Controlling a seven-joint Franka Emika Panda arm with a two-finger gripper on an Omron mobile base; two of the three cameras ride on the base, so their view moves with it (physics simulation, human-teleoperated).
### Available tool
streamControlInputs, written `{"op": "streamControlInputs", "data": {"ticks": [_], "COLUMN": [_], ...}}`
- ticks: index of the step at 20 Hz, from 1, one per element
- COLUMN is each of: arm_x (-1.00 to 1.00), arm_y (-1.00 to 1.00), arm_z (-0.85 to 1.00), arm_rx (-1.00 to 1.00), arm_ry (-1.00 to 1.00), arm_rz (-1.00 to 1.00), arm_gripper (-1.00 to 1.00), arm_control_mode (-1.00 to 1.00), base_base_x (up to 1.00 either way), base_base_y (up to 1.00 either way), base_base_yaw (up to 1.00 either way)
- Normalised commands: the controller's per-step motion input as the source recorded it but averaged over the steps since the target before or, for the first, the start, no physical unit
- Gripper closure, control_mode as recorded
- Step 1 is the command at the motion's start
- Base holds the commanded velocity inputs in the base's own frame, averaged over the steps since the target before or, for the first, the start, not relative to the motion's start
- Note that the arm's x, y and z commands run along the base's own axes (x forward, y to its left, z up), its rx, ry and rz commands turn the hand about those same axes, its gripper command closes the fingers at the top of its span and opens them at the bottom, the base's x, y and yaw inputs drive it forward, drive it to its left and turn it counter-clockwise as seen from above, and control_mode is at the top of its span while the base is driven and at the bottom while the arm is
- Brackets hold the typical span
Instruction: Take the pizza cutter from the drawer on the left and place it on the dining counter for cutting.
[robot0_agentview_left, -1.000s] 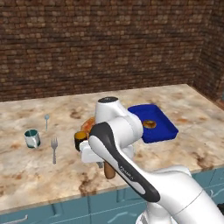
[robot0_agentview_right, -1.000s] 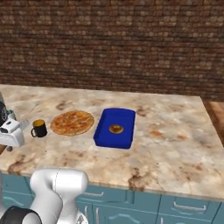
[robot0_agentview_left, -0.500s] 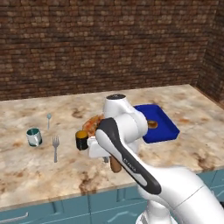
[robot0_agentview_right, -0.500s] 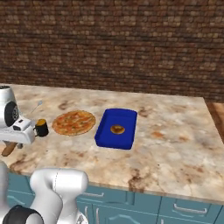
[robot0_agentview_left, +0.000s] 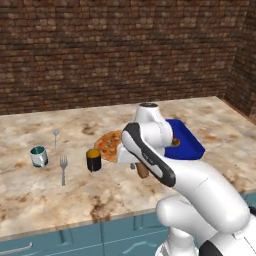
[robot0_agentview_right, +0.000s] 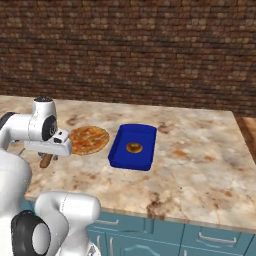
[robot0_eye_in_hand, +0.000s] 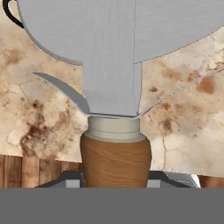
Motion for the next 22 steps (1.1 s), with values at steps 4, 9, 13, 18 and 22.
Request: {"op": "streamControlInputs", "data": {"ticks": [4, 9, 13, 18, 22], "arm_x": [0.88, 0.66, 0.4, 0.25, 0.23], "arm_y": [-0.24, -0.12, 0.0, 0.0, 0.0], "arm_z": [-0.26, -0.22, -0.22, -0.26, -0.21], "arm_rx": [0.0, 0.0, 0.0, 0.0, 0.0], "arm_ry": [0.01, 0.01, 0.02, 0.02, 0.05], "arm_rz": [-0.04, -0.17, -0.43, -0.54, -0.49], "arm_gripper": [1.0, 1.0, 1.0, 1.0, 1.0], "arm_control_mode": [-1.0, -1.0, -1.0, -1.0, -1.0], "base_base_x": [0.0, 0.0, 0.0, 0.0, 0.0], "base_base_y": [0.0, 0.0, 0.0, 0.0, 0.0], "base_base_yaw": [0.0, 0.0, 0.0, 0.0, 0.0]}}
